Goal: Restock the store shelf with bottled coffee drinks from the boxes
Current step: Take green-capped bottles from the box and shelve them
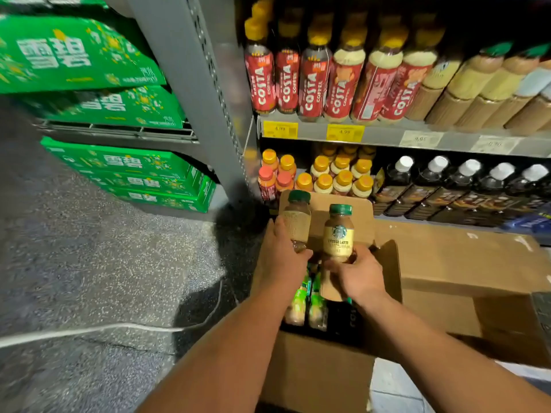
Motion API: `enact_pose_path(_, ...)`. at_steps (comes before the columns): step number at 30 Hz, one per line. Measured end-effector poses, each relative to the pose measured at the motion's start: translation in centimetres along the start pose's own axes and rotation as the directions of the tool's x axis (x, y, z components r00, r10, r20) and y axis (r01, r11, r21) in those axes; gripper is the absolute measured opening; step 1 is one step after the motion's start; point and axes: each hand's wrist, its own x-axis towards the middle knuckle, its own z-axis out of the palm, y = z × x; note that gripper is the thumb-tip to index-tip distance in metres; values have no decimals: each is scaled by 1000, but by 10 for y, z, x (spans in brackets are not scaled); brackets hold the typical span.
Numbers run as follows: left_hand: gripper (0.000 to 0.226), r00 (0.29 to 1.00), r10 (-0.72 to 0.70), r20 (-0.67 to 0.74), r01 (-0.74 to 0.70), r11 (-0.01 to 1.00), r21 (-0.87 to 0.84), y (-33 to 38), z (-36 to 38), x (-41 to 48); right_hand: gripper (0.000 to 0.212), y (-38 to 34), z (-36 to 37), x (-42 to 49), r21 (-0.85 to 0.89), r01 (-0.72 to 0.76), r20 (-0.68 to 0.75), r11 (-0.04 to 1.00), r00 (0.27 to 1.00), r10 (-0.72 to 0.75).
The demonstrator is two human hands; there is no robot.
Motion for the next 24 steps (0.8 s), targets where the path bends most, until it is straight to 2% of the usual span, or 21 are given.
enact_pose_path(6,82,986,132,-101,-142,984,-107,62,-82,-34,40,-76,-51,-51,43,137,-45,990,990,-135)
enact_pose_path(10,58,980,106,-168,-136,975,-177,103,-139,-57,47,-129,-89,-89,91,249,-133,964,963,-236)
enact_pose_path(13,58,973,70,-220,-137,942,-307,135,-178,-79,50,-165,-116,-118,103,312,-170,944,941,-292)
enact_pose_path(17,61,938,277,-210,-345,815,-466,161,-217,-113,51,-202,-147,-156,162,382,-186,910,917,-352)
enact_pose_path(20,61,933,291,-210,-359,763,-538,188,-236,-131,45,-219,-167,-177,198,407,-172,891,910,-378)
enact_pose_path(22,70,945,269,-186,-327,736,-594,209,-244,-143,40,-227,-184,-193,242,416,-152,876,908,-390)
enact_pose_path(24,66,948,251,-193,-315,683,-659,225,-247,-152,36,-232,-202,-204,309,411,-132,858,911,-390)
